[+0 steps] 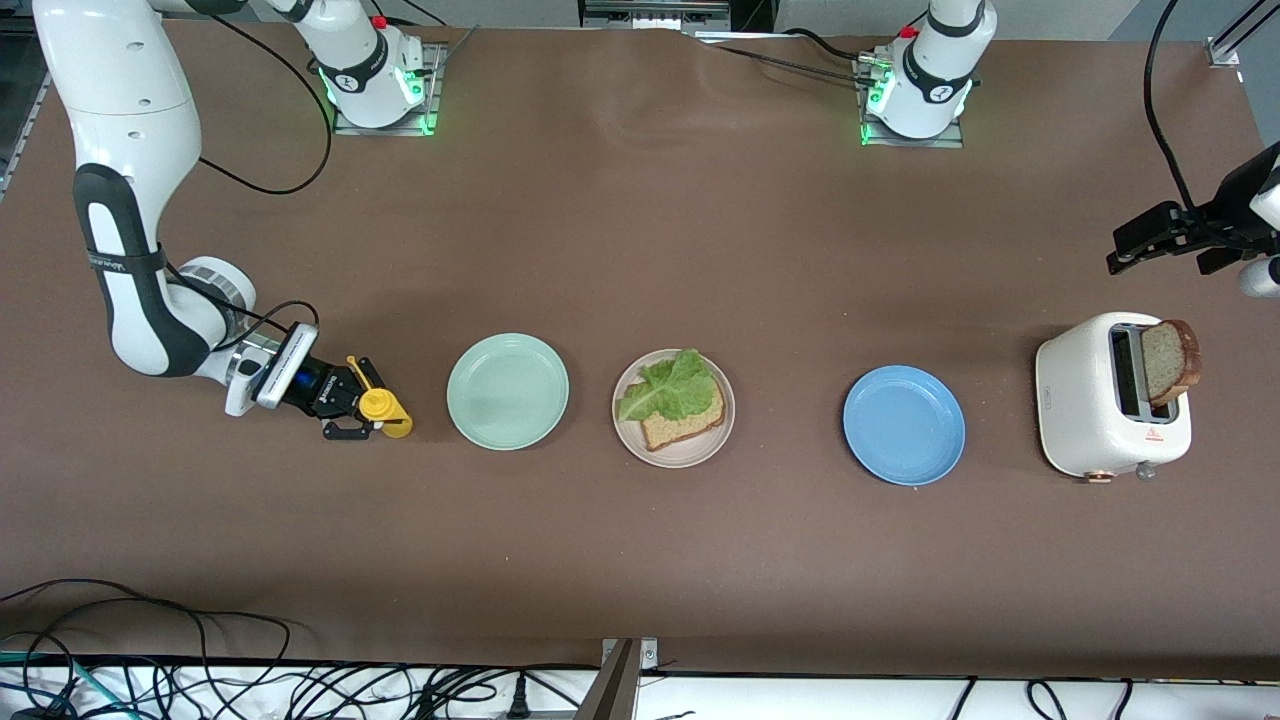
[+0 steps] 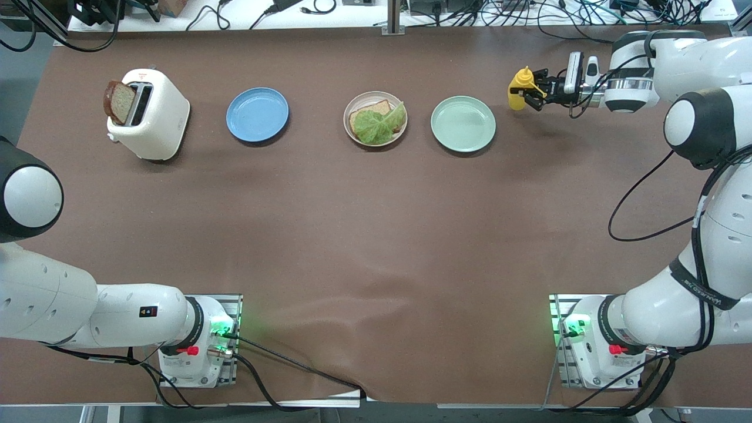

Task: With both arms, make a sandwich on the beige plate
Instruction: 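Set the mustard bottle upright and open the right gripper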

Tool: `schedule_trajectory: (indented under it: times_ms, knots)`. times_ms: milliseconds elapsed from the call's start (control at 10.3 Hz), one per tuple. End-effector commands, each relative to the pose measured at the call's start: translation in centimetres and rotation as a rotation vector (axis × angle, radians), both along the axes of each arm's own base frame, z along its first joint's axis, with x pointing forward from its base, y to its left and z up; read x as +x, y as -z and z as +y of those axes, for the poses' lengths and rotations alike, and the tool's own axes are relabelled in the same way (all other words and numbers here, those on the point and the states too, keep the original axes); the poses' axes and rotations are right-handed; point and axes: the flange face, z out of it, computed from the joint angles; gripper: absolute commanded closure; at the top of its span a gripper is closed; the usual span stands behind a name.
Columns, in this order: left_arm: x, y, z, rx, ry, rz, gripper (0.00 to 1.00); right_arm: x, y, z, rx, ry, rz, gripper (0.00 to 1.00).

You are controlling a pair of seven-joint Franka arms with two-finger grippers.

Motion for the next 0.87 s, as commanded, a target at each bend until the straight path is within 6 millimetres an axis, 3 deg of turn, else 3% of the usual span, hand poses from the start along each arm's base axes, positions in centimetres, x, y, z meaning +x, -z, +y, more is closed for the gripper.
schedule_trajectory:
  times_ms: [0, 194, 290, 484, 774]
  knots:
    - [0.0, -0.2, 0.1, -0.005, 0.005, -0.004, 0.0, 0.2, 0.0, -0.3, 0.028, 0.01, -0.029, 1.0]
    - [0.0, -0.2, 0.1, -0.005, 0.005, -0.004, 0.0, -0.5, 2.3, 0.0, 0.026, 0.009, -0.025, 1.0]
    - [0.0, -0.2, 0.1, -0.005, 0.005, -0.004, 0.0, -0.6, 2.4, 1.5, 0.061, 0.019, -0.04, 1.0]
    - [0.0, -0.2, 0.1, -0.005, 0.005, -0.004, 0.0, -1.4, 2.8, 2.5, 0.108, 0.012, -0.023, 1.0]
    - [0.0, -0.2, 0.1, -0.005, 0.005, -0.004, 0.0, -2.4, 3.2, 2.4, 0.152, 0.018, -0.003, 1.0]
